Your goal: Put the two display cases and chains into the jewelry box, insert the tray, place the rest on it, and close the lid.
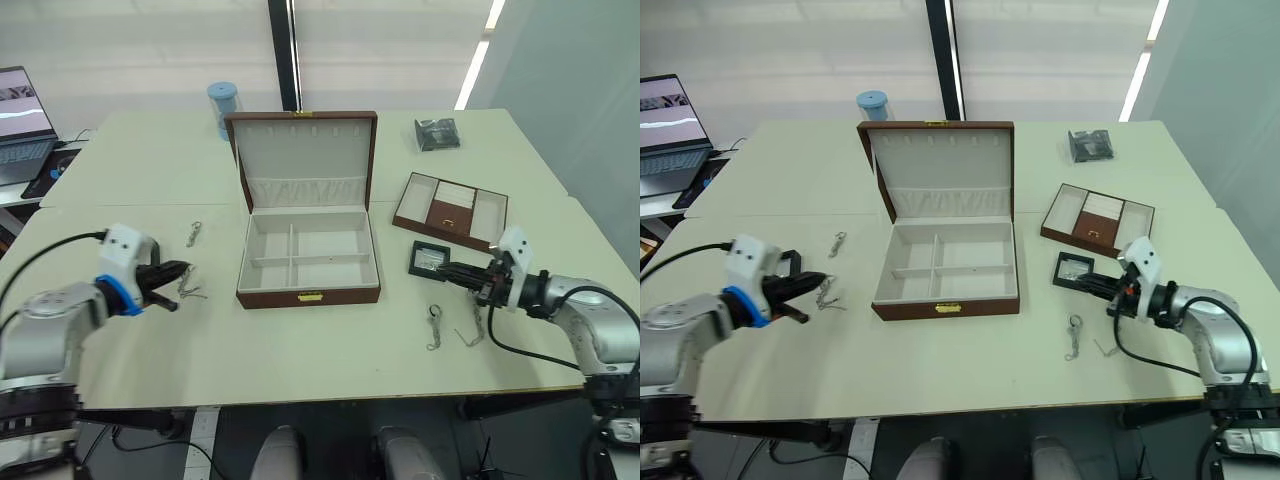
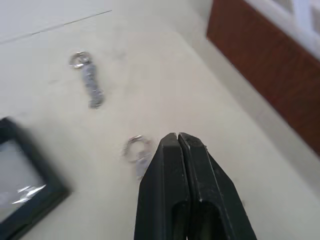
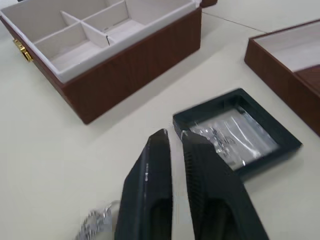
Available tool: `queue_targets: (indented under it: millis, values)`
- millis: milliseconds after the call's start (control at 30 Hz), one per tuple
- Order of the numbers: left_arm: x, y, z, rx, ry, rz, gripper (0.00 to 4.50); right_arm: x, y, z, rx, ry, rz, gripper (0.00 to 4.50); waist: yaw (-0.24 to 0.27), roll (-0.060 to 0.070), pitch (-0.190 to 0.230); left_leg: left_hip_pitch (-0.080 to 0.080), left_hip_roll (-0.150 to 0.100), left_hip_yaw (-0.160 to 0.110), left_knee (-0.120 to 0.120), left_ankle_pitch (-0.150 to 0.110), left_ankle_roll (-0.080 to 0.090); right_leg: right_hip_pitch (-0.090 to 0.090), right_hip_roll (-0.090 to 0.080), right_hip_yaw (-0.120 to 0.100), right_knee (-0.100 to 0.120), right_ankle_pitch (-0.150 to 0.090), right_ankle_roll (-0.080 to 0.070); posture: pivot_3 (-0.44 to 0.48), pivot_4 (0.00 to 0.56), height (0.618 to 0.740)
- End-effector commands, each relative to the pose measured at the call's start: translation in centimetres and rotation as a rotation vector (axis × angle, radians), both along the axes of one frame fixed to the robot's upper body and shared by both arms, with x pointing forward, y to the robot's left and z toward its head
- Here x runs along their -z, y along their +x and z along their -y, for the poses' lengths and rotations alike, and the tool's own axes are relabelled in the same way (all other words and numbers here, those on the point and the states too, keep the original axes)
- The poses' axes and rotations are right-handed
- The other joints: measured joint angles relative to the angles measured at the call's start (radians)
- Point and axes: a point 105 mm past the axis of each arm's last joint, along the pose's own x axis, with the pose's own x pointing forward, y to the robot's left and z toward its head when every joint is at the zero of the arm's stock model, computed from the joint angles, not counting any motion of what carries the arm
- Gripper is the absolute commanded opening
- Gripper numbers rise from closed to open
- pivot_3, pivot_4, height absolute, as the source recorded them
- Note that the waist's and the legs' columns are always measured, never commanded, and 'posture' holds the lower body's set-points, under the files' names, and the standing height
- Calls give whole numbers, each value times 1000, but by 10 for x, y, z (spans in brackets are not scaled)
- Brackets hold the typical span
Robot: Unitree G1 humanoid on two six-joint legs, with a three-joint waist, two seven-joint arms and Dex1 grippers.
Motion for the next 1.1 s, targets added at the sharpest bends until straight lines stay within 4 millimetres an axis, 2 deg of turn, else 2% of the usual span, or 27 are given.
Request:
queue_targets:
  millis: [33,233,333,400,533,700,1100]
  values:
    - [-21,-15,-30,-34,65,34,1158,-22,-9,20,-3,-19,32,1723,0,0,0,0,0,0,0,0,0,0,0,0,0,0,0,0,150,740]
    - [-18,-54,-66,-92,128,-63,2979,-28,-21,58,52,-130,0,3490,-1,0,0,0,1,1,-1,0,0,-2,-1,1,0,0,0,0,150,740]
    - [-18,-67,-80,-137,159,-91,3899,-29,-24,71,74,-160,-10,4488,0,0,0,0,1,1,-1,0,0,-2,-1,0,0,0,0,0,150,740]
    - [-20,-73,-86,-159,159,-89,4490,-28,-25,80,93,-180,-13,4500,0,0,0,0,1,1,-1,0,0,-2,-1,1,0,0,0,0,150,740]
    - [-21,-87,-96,-193,174,-102,4490,-24,-27,96,130,-217,-21,4500,0,-1,1,0,0,2,-1,0,0,-2,-2,1,0,0,0,0,150,740]
    - [-22,-96,-102,-214,180,-106,4490,-24,-27,100,141,-225,-13,4500,0,-1,1,0,1,2,-1,0,0,-3,-1,1,1,0,0,0,150,740]
    - [-21,-89,-104,-202,179,-91,4490,-21,-26,100,150,-221,-10,4500,0,-1,1,0,1,3,-1,0,0,-3,-1,1,1,0,0,0,150,740]
